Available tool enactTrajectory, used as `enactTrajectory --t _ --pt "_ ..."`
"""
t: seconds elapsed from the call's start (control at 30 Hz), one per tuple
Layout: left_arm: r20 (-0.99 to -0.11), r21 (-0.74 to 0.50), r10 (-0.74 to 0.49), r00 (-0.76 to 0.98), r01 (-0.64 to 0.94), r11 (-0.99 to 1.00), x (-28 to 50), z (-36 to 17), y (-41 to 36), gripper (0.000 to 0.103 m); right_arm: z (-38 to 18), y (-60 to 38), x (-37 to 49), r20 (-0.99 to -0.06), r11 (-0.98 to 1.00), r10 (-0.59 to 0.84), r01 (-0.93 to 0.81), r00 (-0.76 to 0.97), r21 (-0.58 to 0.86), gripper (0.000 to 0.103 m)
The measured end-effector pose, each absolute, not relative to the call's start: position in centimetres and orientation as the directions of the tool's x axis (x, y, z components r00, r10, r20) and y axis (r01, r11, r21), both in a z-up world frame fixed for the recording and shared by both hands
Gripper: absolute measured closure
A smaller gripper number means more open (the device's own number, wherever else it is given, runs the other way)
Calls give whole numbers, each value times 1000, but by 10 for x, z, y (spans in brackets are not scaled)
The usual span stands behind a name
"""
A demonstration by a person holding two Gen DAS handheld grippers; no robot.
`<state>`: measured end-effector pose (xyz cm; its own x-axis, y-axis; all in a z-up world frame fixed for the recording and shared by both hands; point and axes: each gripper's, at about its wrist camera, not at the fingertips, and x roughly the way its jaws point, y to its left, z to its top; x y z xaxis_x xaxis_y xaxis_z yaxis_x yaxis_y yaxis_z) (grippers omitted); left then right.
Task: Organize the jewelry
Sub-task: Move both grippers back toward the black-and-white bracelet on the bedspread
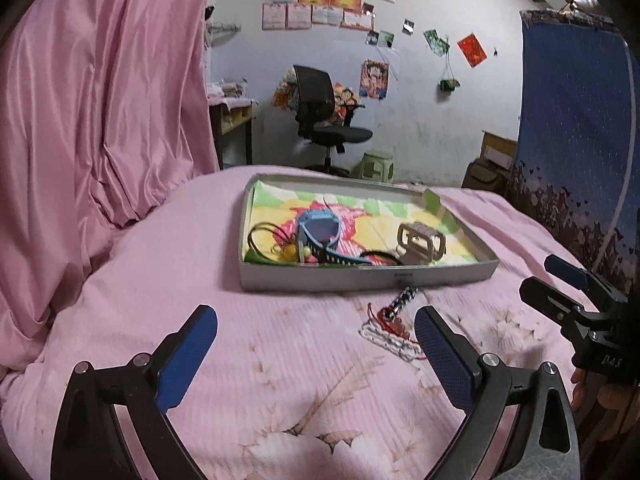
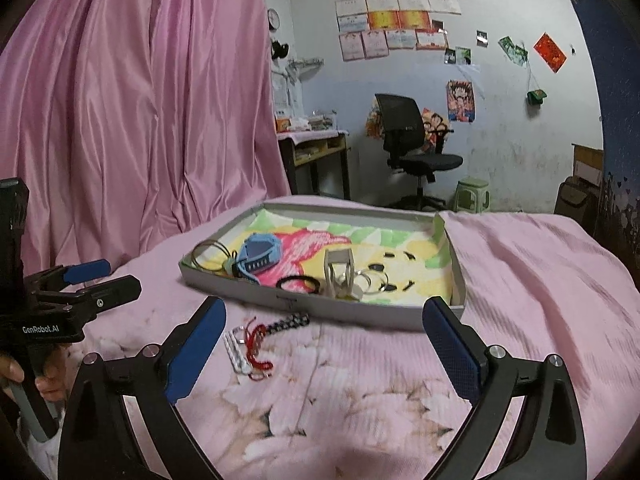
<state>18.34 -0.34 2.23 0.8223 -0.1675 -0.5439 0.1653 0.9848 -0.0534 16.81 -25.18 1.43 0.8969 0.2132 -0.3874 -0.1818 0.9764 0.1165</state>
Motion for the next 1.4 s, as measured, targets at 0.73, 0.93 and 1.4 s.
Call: enactTrajectory --t 0.73,0.93,1.4 --pt "-686 -149 -269 676 232 961 210 -8 -10 14 -23 -251 201 -614 972 236 -184 753 147 22" --pt "-712 -178 -320 625 281 943 215 -14 -20 35 -31 -243 204 -645 965 259 -219 719 143 39" --pt "-723 -376 -476 501 293 879 240 -32 -28 45 -45 -230 210 -701 950 301 -270 647 158 63"
